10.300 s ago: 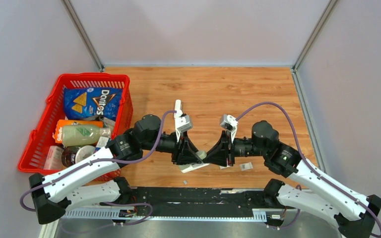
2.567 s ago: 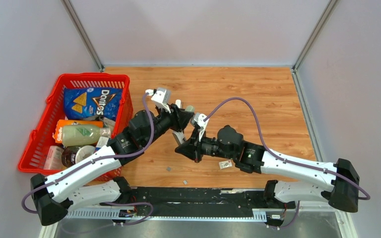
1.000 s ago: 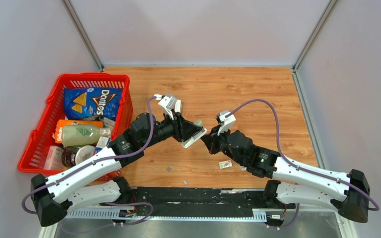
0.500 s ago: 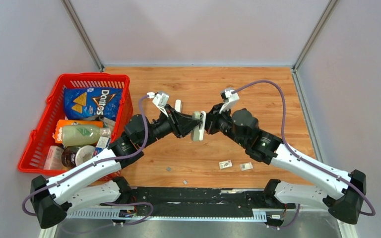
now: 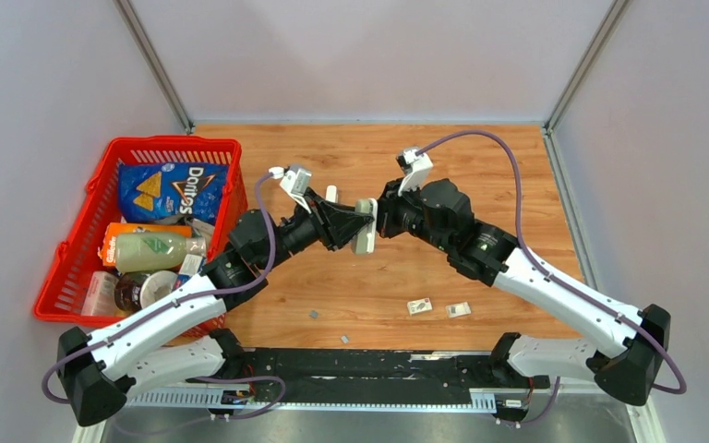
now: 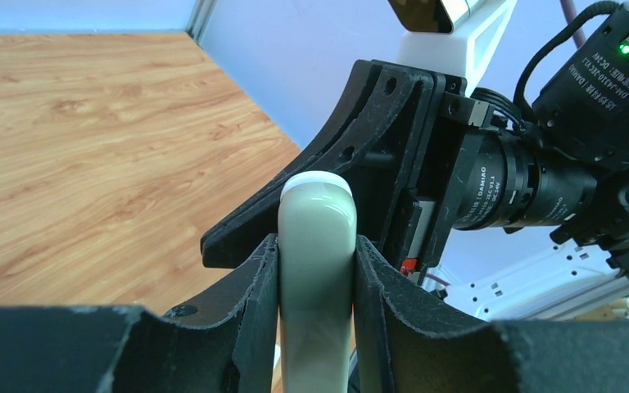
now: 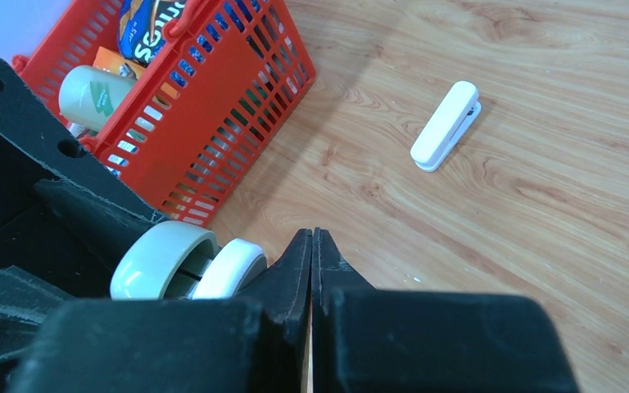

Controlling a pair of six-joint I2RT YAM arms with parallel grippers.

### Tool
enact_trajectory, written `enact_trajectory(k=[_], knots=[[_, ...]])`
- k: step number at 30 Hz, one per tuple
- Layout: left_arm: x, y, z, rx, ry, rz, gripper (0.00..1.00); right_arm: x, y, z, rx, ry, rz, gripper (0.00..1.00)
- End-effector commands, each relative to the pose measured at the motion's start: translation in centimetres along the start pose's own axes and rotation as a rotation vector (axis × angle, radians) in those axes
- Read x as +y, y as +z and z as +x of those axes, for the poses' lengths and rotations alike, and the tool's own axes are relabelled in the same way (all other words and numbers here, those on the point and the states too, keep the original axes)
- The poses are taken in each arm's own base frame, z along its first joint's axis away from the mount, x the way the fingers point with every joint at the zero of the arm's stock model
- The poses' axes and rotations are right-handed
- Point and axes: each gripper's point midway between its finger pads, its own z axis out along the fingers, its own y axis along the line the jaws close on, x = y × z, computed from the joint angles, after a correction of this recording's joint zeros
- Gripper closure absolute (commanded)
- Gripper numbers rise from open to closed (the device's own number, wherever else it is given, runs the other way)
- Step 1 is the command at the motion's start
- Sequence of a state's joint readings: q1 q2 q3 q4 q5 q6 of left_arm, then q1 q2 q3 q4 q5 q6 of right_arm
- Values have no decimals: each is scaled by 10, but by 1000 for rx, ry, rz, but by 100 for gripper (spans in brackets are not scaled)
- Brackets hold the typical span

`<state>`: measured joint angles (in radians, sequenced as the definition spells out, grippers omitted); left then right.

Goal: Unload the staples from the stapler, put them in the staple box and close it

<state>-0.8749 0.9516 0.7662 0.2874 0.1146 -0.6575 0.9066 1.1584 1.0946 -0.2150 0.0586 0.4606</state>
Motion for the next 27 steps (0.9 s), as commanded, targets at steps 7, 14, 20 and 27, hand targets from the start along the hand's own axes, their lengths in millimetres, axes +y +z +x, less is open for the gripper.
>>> enact_trajectory(k=[7, 14, 20, 27], knots=[[-4, -5, 29, 176, 80, -41, 100, 8, -38, -16, -96, -13, -25, 100], [9, 4, 12, 129, 138, -129, 100, -55, -73, 13, -83, -23, 218, 100], [42, 21, 5, 136, 217, -301, 100, -93, -95, 46, -65, 40, 357, 100], [106, 58, 28, 232, 170, -455, 100, -103, -97, 72, -25, 70, 367, 100]])
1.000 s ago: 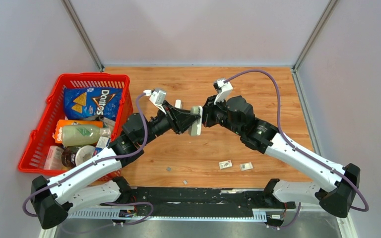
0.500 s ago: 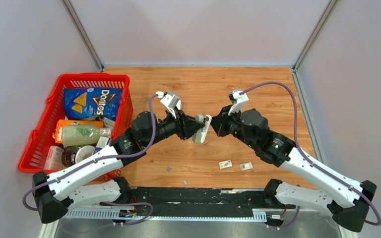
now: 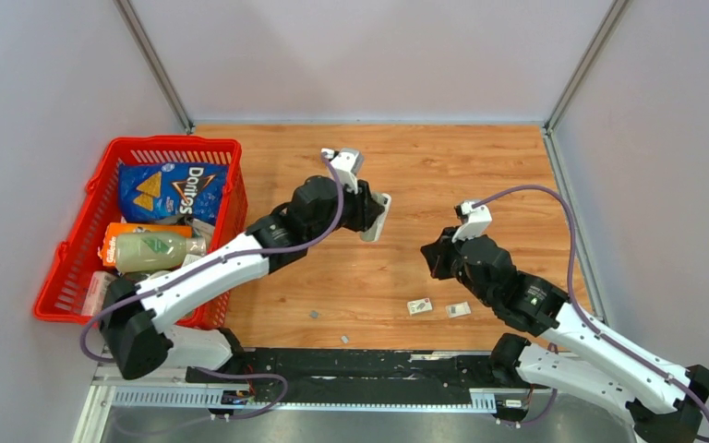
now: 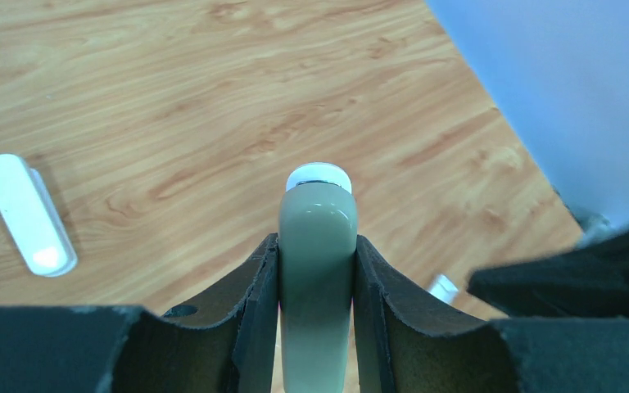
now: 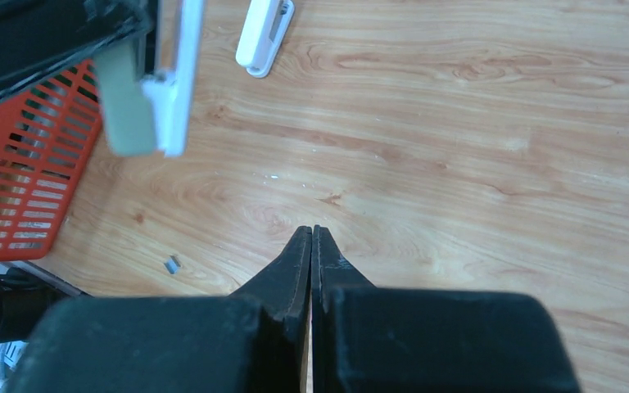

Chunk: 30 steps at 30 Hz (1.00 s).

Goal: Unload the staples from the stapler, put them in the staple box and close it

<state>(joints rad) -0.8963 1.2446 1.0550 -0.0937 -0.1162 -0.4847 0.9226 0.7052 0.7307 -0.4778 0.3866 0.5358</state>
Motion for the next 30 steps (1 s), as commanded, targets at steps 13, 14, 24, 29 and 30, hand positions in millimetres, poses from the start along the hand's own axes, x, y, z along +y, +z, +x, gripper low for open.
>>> enact_trajectory(k=[13, 14, 24, 29, 30], knots=[[124, 120, 32, 221, 51, -408, 100, 24, 9, 34, 108, 69, -123, 100], [127, 124, 29, 218, 43, -415, 100, 25, 9, 34, 109, 67, -130, 100], [193, 149, 65, 342, -48, -536, 100, 28, 12, 40, 131, 33, -153, 96], [208, 155, 82, 404, -67, -568, 87, 28, 12, 42, 137, 20, -160, 89], [208, 156, 85, 414, -64, -570, 84, 28, 12, 42, 137, 20, -160, 87]])
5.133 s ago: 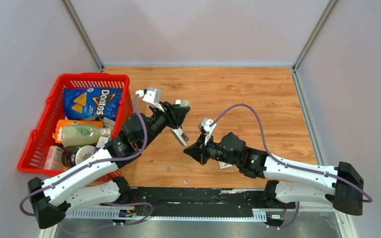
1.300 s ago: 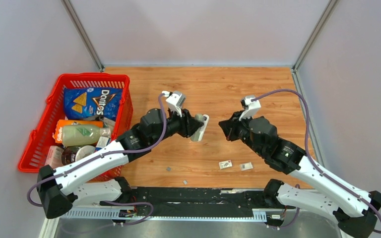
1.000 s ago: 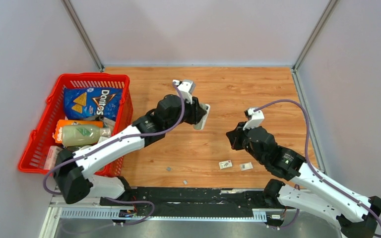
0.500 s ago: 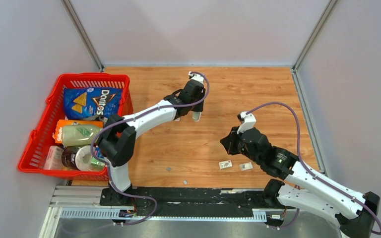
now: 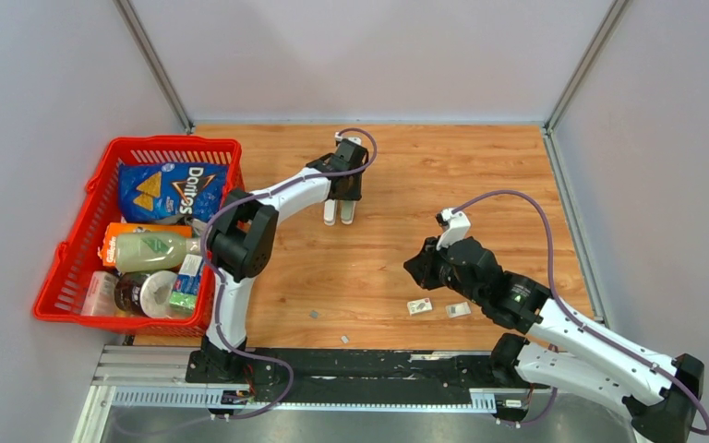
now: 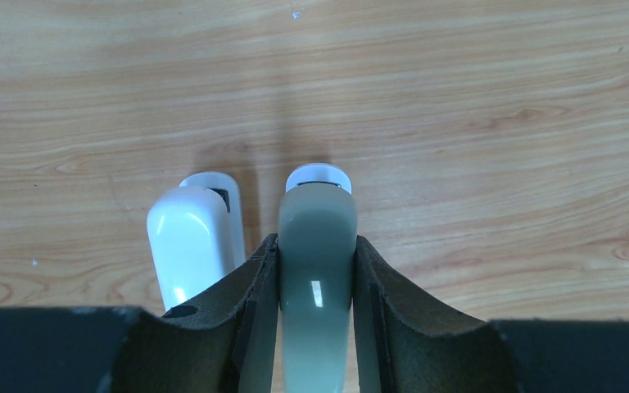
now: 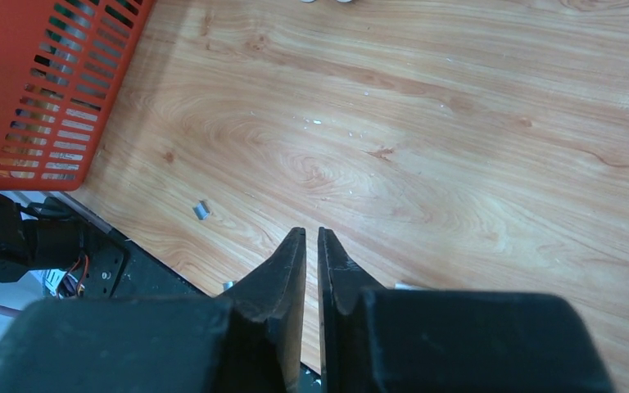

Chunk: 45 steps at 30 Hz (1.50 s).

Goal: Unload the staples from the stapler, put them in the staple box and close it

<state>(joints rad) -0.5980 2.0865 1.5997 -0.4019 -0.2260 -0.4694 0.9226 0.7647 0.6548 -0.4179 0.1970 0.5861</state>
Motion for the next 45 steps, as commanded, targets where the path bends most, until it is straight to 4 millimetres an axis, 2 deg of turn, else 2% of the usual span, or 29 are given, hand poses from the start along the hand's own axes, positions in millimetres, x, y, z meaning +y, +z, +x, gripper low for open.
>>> enact_trajectory(k=[1, 8, 9, 13, 17, 20, 22, 23, 24, 25, 26, 28, 33, 34, 35, 36, 37, 38, 39, 40, 41, 42, 45], knots=[[-7, -1, -9, 2, -13, 11, 77, 10, 0, -7, -29, -12, -46, 85], [-10, -2, -7, 17, -13, 26, 54, 10, 0, -4, -21, 2, -50, 78], [-11, -2, -9, 15, -8, 28, 43, 10, 1, -3, -20, 3, -49, 75], [-12, -13, -19, -5, -4, 36, 23, 9, 2, -3, -14, 3, -39, 66], [-13, -31, -31, -26, 0, 47, 19, 5, 0, -4, -7, -9, -10, 60], [-17, -57, -41, -59, 8, 77, 19, -3, -2, -4, -5, -21, 26, 57], [-22, -74, -42, -70, 10, 111, 19, -6, -3, -2, 2, -26, 40, 56], [-23, -77, -34, -57, 18, 122, 19, -8, -4, 1, 10, -26, 44, 55], [-25, -90, -37, -67, 15, 143, 20, -9, -4, 5, 24, -24, 48, 55], [-24, -92, -26, -49, 22, 142, 20, -10, -2, 9, 39, -27, 45, 54], [-26, -109, -31, -74, 20, 165, 20, -11, -1, 14, 58, -32, 44, 54], [-26, -128, -22, -75, 29, 187, 20, -14, 1, 26, 102, -40, 50, 53], [-33, -178, 14, -57, 74, 259, 21, -39, -3, 37, 119, -4, 171, 50], [-33, -185, 18, -65, 80, 262, 21, -47, -5, 37, 118, 2, 214, 49], [-32, -194, 30, -61, 89, 273, 21, -57, -8, 37, 111, 5, 274, 49], [-31, -193, 46, -36, 90, 274, 22, -67, -10, 35, 101, 9, 331, 48], [-35, -206, 47, -61, 94, 306, 22, -73, -13, 36, 109, 4, 371, 48], [-31, -203, 65, -27, 91, 306, 22, -78, -16, 35, 108, 5, 404, 47], [-36, -215, 66, -44, 77, 344, 22, -83, -19, 38, 120, 8, 434, 46], [-33, -211, 83, -15, 82, 346, 22, -89, -22, 41, 132, 11, 467, 46], [-37, -221, 86, -23, 73, 387, 23, -94, -25, 45, 142, 23, 495, 46], [-34, -220, 100, -1, 79, 388, 23, -101, -29, 52, 158, 30, 527, 45], [-32, -229, 113, -10, 67, 421, 24, -113, -35, 65, 161, 87, 575, 44]])
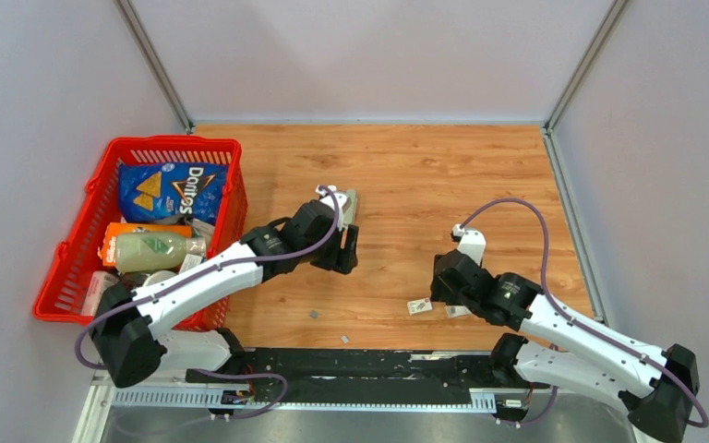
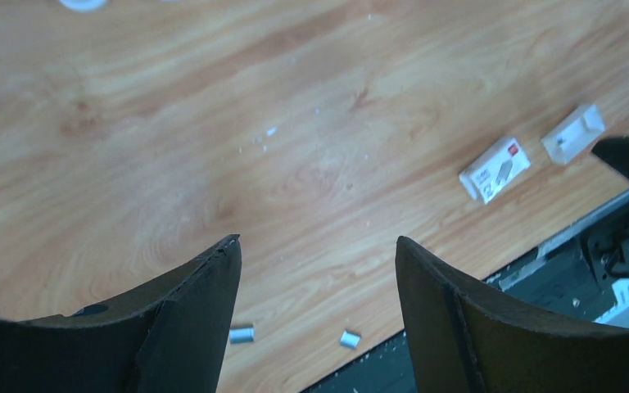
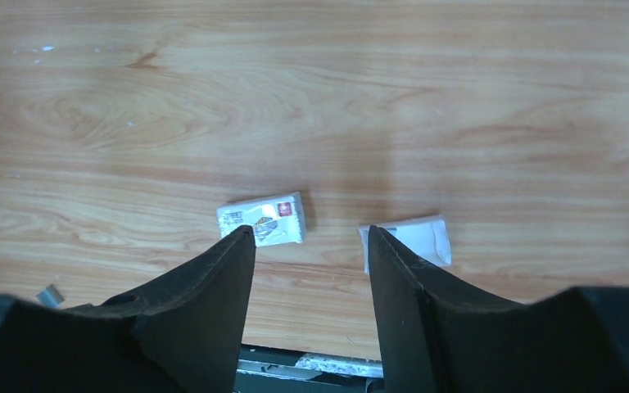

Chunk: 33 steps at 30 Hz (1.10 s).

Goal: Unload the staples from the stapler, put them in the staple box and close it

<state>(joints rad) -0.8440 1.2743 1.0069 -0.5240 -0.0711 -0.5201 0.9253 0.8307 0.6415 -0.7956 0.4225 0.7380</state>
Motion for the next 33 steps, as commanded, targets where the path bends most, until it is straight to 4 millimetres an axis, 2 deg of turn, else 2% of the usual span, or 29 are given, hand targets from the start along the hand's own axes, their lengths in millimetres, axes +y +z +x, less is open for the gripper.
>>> enact_trajectory(k=[1, 6, 9, 14, 21, 26, 29, 33], knots=[[-12, -14, 11, -34, -38, 80, 24, -29, -2, 9, -15, 120, 134, 43], [-14, -18, 25, -31, -31, 122, 25, -46, -2, 7, -64, 225, 218, 42], [-20, -19, 32, -23, -26, 164, 24, -53, 2, 12, -52, 249, 260, 44], [-16, -18, 45, -3, -8, 171, 25, -60, 6, 18, -43, 296, 297, 46], [-20, -13, 54, 5, 3, 218, 25, -88, 12, 24, -37, 377, 417, 46], [-22, -12, 59, 11, 15, 240, 25, -99, 15, 27, -39, 448, 459, 48], [-24, -12, 59, 10, 24, 258, 25, -98, 17, 32, -25, 481, 460, 50], [-22, -12, 61, 10, 38, 257, 25, -81, 16, 27, -5, 452, 350, 52]])
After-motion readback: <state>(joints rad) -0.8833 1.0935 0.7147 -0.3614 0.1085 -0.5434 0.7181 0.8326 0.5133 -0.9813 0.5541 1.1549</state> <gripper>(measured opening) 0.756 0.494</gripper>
